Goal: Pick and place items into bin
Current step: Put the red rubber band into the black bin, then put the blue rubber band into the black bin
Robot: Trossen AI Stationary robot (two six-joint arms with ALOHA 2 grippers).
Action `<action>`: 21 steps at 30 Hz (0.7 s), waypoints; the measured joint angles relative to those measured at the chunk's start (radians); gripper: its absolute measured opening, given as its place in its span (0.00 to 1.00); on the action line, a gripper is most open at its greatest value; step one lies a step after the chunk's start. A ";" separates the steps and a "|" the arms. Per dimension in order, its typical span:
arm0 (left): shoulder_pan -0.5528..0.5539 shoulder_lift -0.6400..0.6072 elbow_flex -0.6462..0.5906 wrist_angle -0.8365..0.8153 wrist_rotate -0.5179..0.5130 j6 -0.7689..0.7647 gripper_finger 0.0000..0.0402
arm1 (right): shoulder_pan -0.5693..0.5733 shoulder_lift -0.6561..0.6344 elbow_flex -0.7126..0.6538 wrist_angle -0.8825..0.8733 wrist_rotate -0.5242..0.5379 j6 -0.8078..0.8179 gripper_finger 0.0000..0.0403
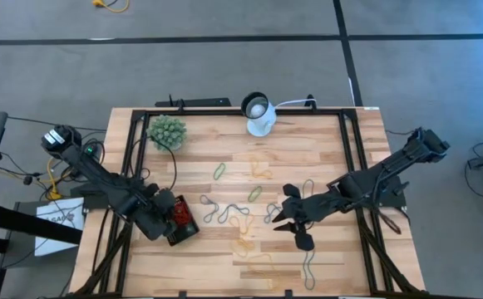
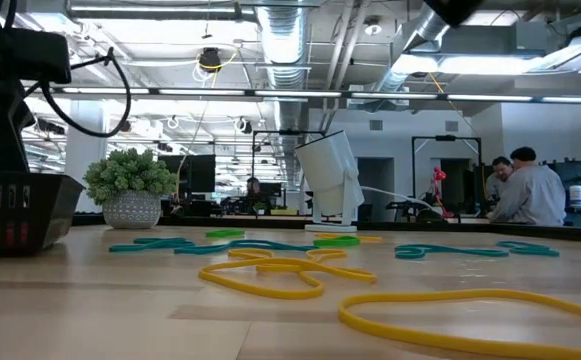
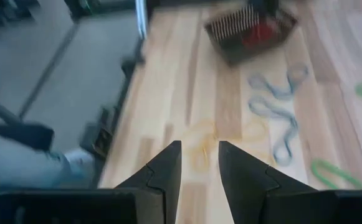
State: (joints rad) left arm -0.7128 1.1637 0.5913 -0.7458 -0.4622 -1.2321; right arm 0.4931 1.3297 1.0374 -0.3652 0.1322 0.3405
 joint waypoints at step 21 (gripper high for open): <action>0.000 0.000 0.184 -0.114 -0.121 -0.032 0.24 | -0.007 0.095 0.001 -0.077 -0.026 -0.034 0.25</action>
State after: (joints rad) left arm -0.7124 1.1641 0.7749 -0.8599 -0.5832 -1.2646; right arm 0.4860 1.4246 1.0382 -0.4421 0.1066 0.3067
